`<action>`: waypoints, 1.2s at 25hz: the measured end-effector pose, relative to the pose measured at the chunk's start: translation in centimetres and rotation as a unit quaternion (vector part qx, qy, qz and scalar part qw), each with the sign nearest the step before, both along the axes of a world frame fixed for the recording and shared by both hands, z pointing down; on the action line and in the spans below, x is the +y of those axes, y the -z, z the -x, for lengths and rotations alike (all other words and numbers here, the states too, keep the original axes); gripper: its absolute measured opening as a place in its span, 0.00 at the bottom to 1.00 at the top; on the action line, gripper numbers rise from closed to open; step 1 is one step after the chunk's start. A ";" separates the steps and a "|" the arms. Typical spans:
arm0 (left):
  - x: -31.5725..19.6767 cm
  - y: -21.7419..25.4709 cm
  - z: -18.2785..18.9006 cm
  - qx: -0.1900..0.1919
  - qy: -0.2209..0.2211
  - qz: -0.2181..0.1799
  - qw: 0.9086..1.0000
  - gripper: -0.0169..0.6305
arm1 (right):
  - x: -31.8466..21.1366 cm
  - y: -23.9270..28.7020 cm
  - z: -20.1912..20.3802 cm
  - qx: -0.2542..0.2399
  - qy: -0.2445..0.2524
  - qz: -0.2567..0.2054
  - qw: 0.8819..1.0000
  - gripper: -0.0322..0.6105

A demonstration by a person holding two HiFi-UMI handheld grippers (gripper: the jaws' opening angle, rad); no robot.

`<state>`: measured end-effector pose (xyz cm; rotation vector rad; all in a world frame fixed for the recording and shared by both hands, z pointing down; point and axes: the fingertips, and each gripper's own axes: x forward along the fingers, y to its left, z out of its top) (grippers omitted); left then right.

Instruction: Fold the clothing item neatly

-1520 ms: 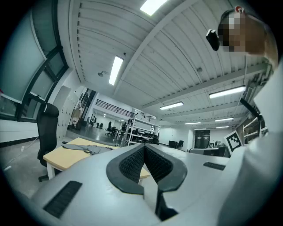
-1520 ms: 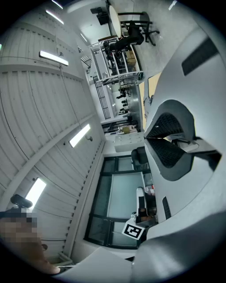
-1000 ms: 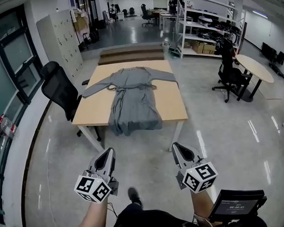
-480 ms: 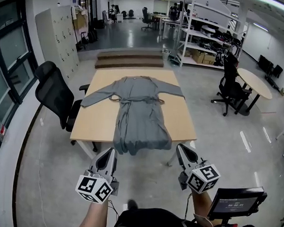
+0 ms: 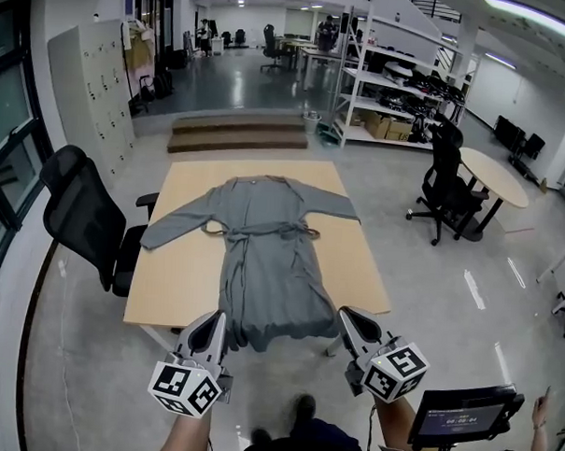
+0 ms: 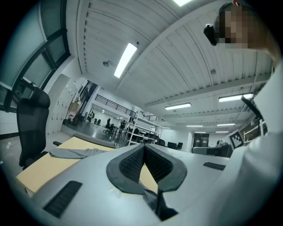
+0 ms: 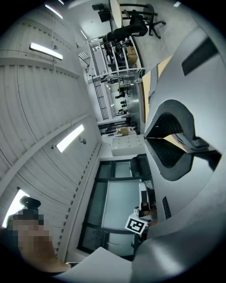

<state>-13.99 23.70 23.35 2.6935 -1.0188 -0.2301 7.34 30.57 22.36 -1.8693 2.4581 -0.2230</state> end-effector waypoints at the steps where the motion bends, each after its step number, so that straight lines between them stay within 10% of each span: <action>1: -0.9 0.0 -0.5 0.000 -0.001 -0.001 1.000 0.02 | -0.9 -0.1 -0.3 0.002 -0.001 -0.001 1.000 0.06; 18: -18.1 1.9 -10.4 -0.034 0.029 -0.020 0.999 0.02 | -20.3 -0.2 -12.0 -0.006 0.010 -0.028 1.000 0.06; 30: -30.0 0.5 -14.7 -0.032 -0.041 -0.004 0.999 0.02 | -28.9 -2.6 -15.8 -0.009 -0.078 0.008 0.997 0.06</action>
